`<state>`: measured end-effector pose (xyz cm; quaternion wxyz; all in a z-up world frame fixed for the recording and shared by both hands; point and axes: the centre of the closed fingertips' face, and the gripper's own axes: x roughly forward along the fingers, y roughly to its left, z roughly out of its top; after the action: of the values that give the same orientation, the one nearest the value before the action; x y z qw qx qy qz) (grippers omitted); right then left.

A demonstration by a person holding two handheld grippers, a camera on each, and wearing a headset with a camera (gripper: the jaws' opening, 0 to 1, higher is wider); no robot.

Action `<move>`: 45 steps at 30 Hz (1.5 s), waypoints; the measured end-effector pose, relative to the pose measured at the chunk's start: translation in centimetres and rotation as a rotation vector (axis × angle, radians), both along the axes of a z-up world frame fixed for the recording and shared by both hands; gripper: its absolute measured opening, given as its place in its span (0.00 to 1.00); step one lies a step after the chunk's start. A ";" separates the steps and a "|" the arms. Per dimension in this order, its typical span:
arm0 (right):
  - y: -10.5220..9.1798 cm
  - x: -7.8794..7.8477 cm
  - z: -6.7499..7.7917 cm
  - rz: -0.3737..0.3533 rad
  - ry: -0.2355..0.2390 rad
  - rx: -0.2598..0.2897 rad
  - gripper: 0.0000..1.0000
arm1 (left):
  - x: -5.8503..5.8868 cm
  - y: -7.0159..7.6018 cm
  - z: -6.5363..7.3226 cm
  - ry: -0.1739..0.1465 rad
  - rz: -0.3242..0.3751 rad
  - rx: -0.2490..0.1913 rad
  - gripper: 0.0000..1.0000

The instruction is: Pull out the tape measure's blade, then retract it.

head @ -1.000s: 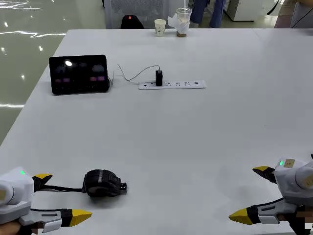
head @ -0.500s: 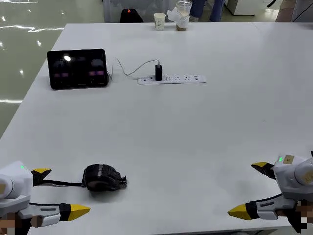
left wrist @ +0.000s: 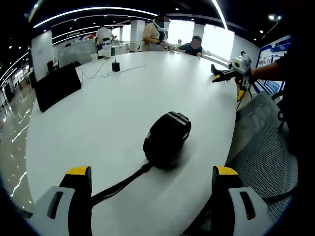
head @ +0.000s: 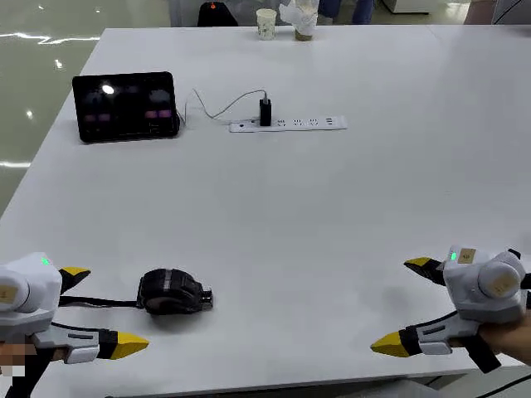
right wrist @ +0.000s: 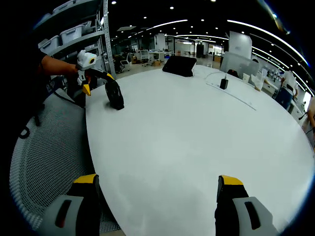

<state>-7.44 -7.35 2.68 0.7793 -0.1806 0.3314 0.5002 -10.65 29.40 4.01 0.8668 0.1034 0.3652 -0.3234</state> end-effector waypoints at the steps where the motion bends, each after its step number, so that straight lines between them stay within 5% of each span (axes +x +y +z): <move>1: 0.1 0.1 0.0 0.003 0.000 0.001 0.99 | 0.1 -0.1 0.0 0.002 -0.005 0.002 0.99; 21: 2.8 1.2 0.2 0.099 -0.013 -0.020 0.99 | 0.9 -2.1 -0.2 0.047 -0.218 0.089 0.98; 45: 7.2 0.6 0.2 0.235 -0.025 -0.032 0.99 | 2.5 -4.7 0.4 0.032 -0.409 0.153 0.90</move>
<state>-6.81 -0.19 2.84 0.7163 -0.2368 0.3060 0.5807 -8.17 24.71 4.36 0.7667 0.2358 0.3740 -0.4655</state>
